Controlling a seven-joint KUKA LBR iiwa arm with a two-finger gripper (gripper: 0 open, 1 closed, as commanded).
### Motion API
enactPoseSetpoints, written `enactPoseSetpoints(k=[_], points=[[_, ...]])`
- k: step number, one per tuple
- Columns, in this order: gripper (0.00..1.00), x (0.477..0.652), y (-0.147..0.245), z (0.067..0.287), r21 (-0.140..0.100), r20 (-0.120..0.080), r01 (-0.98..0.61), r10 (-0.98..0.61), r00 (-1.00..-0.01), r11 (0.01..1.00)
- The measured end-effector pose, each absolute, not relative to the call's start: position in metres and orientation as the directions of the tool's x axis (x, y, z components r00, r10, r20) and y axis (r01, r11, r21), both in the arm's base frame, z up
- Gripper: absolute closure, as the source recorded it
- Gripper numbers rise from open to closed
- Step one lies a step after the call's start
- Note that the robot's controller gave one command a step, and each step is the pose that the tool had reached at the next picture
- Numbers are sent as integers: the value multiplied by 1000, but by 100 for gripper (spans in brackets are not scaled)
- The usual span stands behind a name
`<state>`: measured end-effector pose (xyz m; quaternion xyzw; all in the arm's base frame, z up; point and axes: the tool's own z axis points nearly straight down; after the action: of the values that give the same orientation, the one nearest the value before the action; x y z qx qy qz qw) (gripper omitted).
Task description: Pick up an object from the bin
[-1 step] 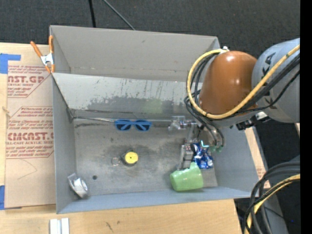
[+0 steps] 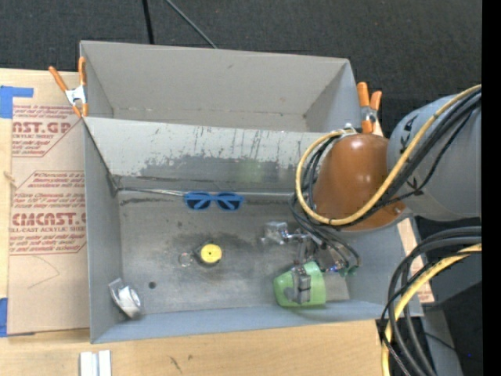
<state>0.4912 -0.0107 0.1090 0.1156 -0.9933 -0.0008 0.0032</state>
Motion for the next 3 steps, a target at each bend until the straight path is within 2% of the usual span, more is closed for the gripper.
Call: enactPoseSetpoints(k=[1, 2, 3], points=[[0, 504, -82, 71, 2, 3, -658, -658, -753, 753], [0, 542, -122, 76, 4, -7, -640, -640, -769, 769], [100, 541, -120, 76, 4, -7, -645, -645, -764, 764]])
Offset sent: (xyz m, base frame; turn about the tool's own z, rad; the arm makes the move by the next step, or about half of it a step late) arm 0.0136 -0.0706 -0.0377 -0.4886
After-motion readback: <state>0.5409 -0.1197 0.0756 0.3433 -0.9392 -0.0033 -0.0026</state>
